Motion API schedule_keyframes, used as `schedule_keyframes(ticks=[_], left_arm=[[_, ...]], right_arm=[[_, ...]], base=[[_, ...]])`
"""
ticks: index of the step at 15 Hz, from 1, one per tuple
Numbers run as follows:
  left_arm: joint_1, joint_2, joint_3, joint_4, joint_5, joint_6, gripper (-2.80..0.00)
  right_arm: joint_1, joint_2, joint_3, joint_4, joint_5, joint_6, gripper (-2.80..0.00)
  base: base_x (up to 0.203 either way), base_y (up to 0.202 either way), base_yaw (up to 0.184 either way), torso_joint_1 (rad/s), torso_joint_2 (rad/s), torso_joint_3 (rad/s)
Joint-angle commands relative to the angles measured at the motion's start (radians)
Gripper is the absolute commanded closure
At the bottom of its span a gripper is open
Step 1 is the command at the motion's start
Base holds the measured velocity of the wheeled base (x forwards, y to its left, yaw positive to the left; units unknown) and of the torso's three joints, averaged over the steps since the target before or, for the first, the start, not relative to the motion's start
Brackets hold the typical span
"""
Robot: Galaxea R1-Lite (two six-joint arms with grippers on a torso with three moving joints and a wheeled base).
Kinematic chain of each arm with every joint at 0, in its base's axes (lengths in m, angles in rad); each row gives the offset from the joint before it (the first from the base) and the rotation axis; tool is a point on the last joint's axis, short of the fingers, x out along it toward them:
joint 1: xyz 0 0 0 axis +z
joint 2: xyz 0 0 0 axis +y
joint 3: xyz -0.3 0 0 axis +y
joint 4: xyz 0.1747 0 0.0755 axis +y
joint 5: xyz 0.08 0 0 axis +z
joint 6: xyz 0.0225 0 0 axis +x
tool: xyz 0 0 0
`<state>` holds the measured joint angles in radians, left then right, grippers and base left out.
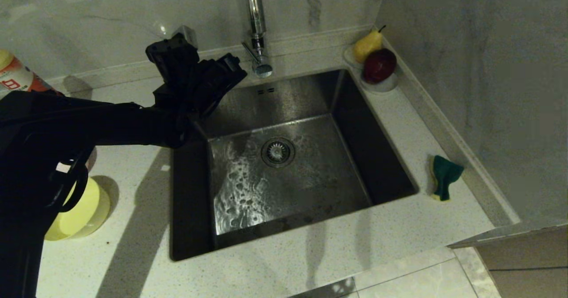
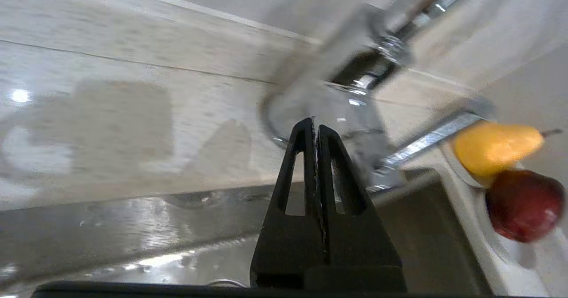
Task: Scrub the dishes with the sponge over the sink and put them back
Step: Turn off the faucet
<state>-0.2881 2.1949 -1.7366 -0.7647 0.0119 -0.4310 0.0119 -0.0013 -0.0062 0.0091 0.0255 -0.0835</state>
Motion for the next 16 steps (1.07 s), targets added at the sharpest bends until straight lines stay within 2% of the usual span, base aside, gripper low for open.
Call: schedule_keyframes(ticks=[1, 7, 11, 14, 16], left_arm=[[0.001, -0.036, -0.003, 0.0, 0.0, -0.004, 0.0], [0.004, -0.192, 0.01, 0.048, 0.015, -0.011, 0.0], [0.004, -0.39, 0.092, 0.088, 0.035, -0.008, 0.0], [0.002, -0.637, 0.245, 0.137, 0.034, 0.004, 0.0], [0.002, -0.836, 0.428, 0.178, 0.033, 0.048, 0.0]], right_arm=[[0.0, -0.003, 0.0, 0.0, 0.001, -0.001, 0.0], [0.0, -0.002, 0.0, 0.0, 0.001, -0.001, 0.0], [0.0, -0.003, 0.0, 0.0, 0.001, -0.001, 0.0], [0.0, -0.003, 0.0, 0.0, 0.001, -0.001, 0.0], [0.0, -0.003, 0.0, 0.0, 0.001, -0.001, 0.0]], base=[[0.0, 0.0, 0.0, 0.0, 0.0, 0.0], [0.0, 0.0, 0.0, 0.0, 0.0, 0.0], [0.0, 0.0, 0.0, 0.0, 0.0, 0.0], [0.0, 0.0, 0.0, 0.0, 0.0, 0.0], [0.0, 0.0, 0.0, 0.0, 0.0, 0.0]])
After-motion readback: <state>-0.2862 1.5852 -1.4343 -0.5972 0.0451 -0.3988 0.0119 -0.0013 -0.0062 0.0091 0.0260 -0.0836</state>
